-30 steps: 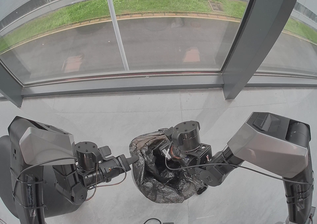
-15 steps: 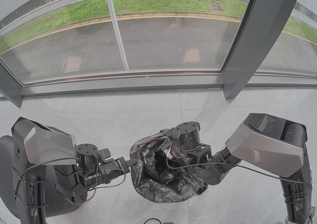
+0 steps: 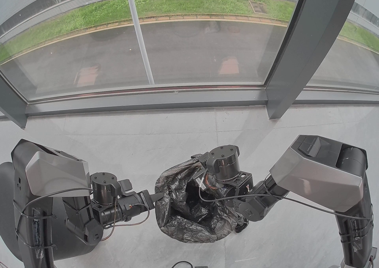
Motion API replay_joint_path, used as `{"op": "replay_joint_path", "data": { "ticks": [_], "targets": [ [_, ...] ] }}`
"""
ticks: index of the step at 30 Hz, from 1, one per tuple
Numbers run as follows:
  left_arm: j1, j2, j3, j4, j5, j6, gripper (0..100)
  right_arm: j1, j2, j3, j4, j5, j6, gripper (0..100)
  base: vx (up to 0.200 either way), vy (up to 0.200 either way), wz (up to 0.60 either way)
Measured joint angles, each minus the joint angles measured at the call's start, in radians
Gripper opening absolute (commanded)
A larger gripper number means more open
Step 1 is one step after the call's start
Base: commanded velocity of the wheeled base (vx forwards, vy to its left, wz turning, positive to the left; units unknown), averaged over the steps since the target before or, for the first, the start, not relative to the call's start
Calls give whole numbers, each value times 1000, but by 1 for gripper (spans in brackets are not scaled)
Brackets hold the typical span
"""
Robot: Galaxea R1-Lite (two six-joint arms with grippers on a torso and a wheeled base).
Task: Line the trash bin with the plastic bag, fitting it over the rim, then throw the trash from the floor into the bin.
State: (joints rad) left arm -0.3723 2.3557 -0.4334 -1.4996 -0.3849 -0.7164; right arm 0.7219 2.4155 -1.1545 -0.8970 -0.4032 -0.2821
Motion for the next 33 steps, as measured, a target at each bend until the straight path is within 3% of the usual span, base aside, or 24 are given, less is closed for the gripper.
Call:
{"op": "replay_joint_path", "data": {
  "ticks": [23,24,33],
  "targets": [
    [-4,-27,14,1,11,21,0,-3,-1,5,-39,1,-2,0,0,0,0],
    [-5,-27,14,1,12,22,100,-3,-1,5,-39,1,-2,0,0,0,0],
    [-7,-30,19,-10,10,30,100,-3,-1,5,-41,1,-1,0,0,0,0]
  ]
}}
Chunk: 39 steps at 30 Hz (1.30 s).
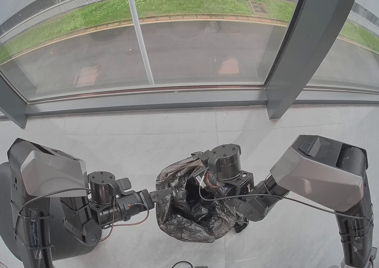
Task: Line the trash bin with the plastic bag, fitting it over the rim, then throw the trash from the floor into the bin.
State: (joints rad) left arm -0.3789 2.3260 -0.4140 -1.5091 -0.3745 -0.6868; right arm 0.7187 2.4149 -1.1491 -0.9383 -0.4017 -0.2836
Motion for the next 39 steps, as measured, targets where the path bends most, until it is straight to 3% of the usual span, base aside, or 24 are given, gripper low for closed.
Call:
{"op": "replay_joint_path", "data": {
  "ticks": [7,11,20,39],
  "targets": [
    [3,4,-5,-1,1,7,100,0,0,0,-2,0,1,0,0,0,0],
    [13,15,-9,0,7,69,100,0,0,0,-6,0,1,0,0,0,0],
    [23,58,-19,0,135,203,100,0,-1,0,-29,0,-1,0,0,0,0],
    [27,45,-14,-3,249,211,100,1,2,0,-37,0,0,0,0,0,0]
  ]
}}
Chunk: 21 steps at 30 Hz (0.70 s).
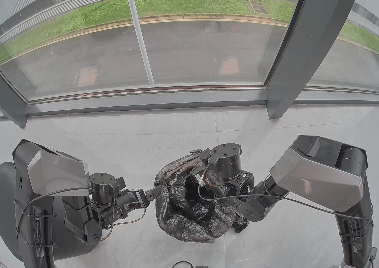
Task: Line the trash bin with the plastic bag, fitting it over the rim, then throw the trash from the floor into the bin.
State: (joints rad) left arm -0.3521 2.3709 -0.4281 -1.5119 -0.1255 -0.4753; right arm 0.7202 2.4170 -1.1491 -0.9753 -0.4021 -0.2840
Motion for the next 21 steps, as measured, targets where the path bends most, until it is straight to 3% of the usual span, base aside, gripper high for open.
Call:
{"op": "replay_joint_path", "data": {
  "ticks": [21],
  "targets": [
    [49,16,-7,1,6,24,100,6,7,0,-13,2,-1,0,0,0,0]
  ]
}}
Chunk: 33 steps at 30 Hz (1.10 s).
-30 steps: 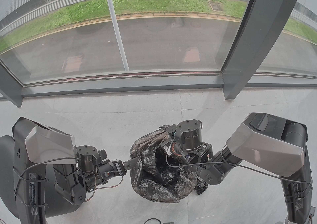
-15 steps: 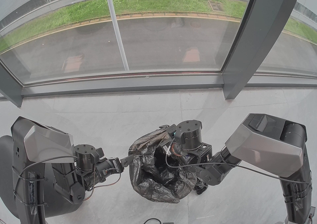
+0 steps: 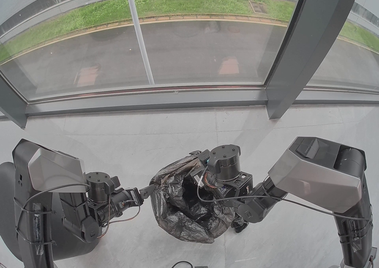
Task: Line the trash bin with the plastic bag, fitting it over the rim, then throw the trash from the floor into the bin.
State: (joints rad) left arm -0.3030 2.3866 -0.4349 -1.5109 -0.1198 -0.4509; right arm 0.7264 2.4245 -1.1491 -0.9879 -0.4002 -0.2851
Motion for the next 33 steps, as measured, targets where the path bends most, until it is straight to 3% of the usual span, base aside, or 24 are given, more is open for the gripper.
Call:
{"op": "replay_joint_path", "data": {
  "ticks": [33],
  "targets": [
    [-14,104,-69,11,-7,28,100,-2,14,-4,-3,0,1,0,0,0,0]
  ]
}}
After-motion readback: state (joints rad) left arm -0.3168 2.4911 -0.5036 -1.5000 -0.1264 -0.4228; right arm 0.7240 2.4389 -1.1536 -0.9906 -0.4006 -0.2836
